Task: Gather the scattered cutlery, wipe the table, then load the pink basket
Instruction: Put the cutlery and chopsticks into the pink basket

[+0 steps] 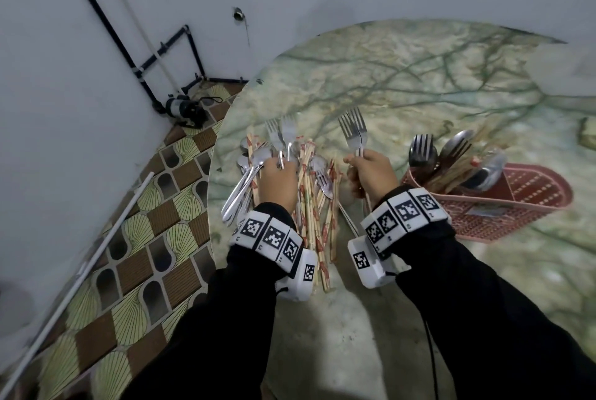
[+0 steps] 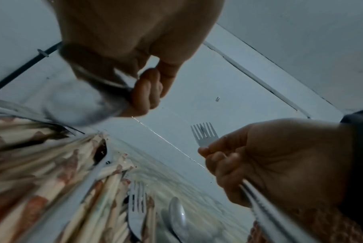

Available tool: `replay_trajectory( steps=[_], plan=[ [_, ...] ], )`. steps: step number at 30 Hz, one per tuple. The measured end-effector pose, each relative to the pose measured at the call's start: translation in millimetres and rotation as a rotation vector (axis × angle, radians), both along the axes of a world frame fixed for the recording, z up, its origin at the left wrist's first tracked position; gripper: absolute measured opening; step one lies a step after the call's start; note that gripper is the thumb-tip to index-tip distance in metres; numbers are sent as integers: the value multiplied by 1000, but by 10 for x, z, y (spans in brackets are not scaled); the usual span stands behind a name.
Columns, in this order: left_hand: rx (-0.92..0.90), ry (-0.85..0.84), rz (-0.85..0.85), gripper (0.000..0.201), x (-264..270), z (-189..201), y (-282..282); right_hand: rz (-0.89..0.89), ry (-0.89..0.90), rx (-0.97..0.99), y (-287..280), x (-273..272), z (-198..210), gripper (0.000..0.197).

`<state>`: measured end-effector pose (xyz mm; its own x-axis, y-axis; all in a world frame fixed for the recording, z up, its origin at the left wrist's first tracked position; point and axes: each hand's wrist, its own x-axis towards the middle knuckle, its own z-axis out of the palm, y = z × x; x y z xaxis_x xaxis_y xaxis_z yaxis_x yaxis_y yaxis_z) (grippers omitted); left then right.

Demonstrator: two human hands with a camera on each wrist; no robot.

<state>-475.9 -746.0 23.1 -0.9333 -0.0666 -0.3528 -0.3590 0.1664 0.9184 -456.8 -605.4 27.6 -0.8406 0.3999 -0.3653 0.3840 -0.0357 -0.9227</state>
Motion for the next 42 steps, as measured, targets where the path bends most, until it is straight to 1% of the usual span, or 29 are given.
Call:
replay_trajectory(
  steps=[1,2,3,4,7,8,9,10,11,12,13,15,17,20,22,24,27,30,33,36,39,42],
  plan=[
    [14,4,4,35,20,13,14,-2,2,10,4,9,-17,23],
    [14,7,1,21,51,42,22,-3,-8,30,10,17,-40,23],
    [26,7,3,18,69,38,28,-6,-21,64,23,21,-75,23],
    [27,3,5,22,75,11,23,-4,-39,111,38,26,-114,24],
    [30,-26,5,23,82,-87,6,-4,-117,204,103,32,-252,28],
    [38,-36,24,24,80,-110,-7,1,-154,221,114,42,-287,25],
    [38,-49,47,25,76,-133,-23,10,-186,248,117,54,-322,19],
    [27,-57,78,25,66,-159,-43,23,-216,275,110,71,-336,8],
    [12,-59,116,24,50,-190,-66,29,-232,305,104,89,-354,4],
    [-10,-62,149,23,41,-202,-87,32,-244,322,104,101,-382,13],
    [-41,-64,172,22,29,-223,-108,36,-245,330,95,112,-404,16],
    [-90,-49,189,25,17,-246,-137,45,-222,333,53,134,-425,12],
    [-102,-32,171,29,12,-270,-142,72,-187,356,-43,147,-409,13],
    [-162,-32,148,26,2,-294,-146,153,-127,335,-232,131,-363,13],
    [-210,4,176,22,-22,-288,-183,194,-100,344,-360,96,-332,13],
    [-259,53,219,13,-52,-264,-239,213,-62,361,-471,37,-316,12],
    [-376,115,256,14,-122,-237,-379,208,-27,397,-605,-89,-322,13],
    [-518,122,205,13,-217,-222,-527,243,-71,499,-659,-198,-372,14],
    [-625,68,86,13,-275,-251,-613,257,-127,591,-660,-252,-429,15],
    [-647,13,7,14,-290,-295,-640,241,-185,687,-655,-274,-457,17],
    [-633,13,-8,11,-306,-310,-635,274,-198,704,-650,-288,-455,17],
    [-662,10,-50,16,-313,-295,-620,303,-210,741,-638,-286,-428,18]
  ],
)
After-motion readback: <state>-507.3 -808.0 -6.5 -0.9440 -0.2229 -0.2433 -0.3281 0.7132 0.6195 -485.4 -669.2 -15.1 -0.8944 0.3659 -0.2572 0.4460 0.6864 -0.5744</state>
